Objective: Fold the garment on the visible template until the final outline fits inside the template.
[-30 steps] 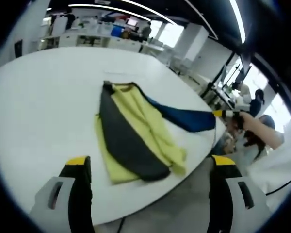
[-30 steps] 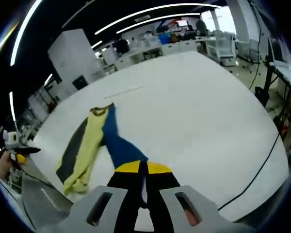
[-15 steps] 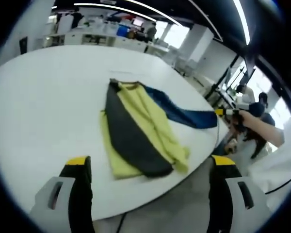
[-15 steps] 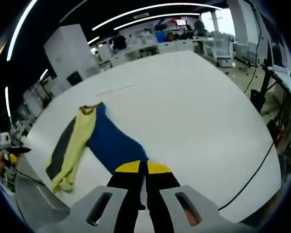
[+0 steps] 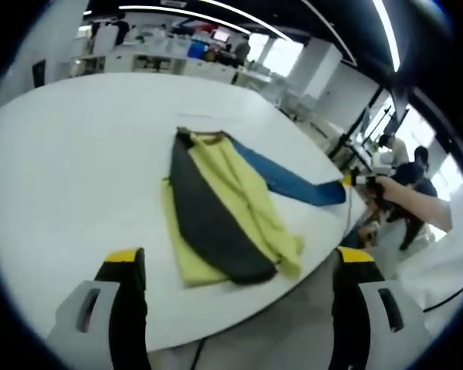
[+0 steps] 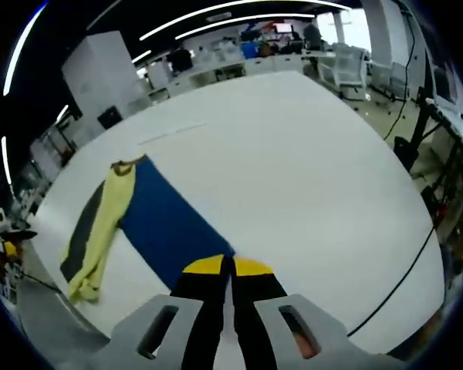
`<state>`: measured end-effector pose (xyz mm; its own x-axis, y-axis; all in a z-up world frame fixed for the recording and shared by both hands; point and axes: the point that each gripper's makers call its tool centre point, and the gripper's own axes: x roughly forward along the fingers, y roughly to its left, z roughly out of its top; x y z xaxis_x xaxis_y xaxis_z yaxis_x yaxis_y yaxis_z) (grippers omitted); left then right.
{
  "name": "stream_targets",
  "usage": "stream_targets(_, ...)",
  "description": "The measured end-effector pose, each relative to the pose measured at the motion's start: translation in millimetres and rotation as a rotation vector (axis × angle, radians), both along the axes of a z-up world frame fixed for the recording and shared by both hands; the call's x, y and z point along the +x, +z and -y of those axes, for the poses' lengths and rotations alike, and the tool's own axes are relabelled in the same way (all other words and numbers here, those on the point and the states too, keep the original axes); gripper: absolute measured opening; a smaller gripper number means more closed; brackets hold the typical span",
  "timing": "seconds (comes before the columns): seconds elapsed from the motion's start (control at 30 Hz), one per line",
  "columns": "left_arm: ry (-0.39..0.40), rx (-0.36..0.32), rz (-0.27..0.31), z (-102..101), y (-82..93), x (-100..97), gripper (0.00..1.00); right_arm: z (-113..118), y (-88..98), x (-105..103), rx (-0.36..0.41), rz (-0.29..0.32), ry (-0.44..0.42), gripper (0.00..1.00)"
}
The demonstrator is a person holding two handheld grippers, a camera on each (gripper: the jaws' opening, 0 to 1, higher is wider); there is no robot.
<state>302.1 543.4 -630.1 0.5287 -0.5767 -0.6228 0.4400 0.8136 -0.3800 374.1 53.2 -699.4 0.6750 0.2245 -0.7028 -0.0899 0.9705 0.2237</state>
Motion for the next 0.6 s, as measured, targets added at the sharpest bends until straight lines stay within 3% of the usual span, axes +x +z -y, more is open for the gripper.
stream_targets(0.6,0.014,0.007,-0.012,5,-3.5,4.3,0.97,29,-25.5,9,-0.041,-0.086,0.006,0.03)
